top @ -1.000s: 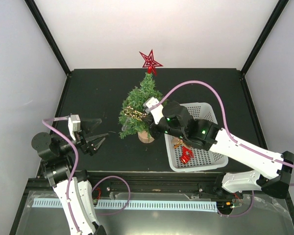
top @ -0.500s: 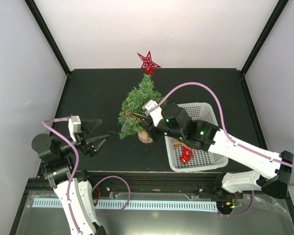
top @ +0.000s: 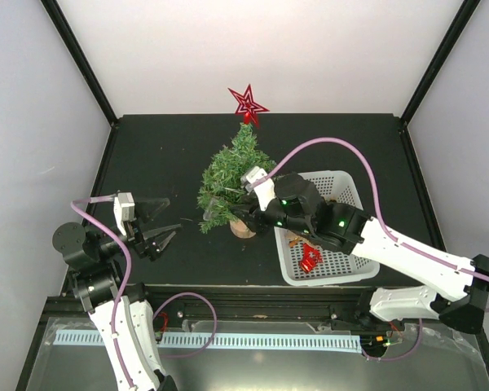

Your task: Decorate the small christmas tree

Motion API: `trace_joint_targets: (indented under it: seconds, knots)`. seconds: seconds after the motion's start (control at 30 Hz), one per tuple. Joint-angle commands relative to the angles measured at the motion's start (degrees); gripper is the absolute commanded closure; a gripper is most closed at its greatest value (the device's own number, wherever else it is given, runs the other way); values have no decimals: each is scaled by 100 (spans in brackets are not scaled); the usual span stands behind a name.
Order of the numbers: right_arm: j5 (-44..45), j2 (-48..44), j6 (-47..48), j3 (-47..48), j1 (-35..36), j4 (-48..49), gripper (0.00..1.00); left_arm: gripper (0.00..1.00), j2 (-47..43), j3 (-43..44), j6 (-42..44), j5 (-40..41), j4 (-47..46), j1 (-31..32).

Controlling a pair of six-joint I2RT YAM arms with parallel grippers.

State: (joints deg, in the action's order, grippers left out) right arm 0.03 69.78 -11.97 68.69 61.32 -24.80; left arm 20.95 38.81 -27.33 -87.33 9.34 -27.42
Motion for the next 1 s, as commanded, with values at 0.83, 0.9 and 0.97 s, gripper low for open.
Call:
trace_joint_targets:
  seconds: [0.83, 0.9, 0.97]
  knots:
    - [187, 80, -254, 198, -208, 83, 97, 1, -76, -58, -124, -151, -176, -62]
    - [198, 64, -250, 198, -210, 57, 95, 1, -89, -66, -123, -155, -182, -62]
    - [192, 40, -233, 190, -208, 35, 93, 1, -99, -79, -125, -158, -195, -62]
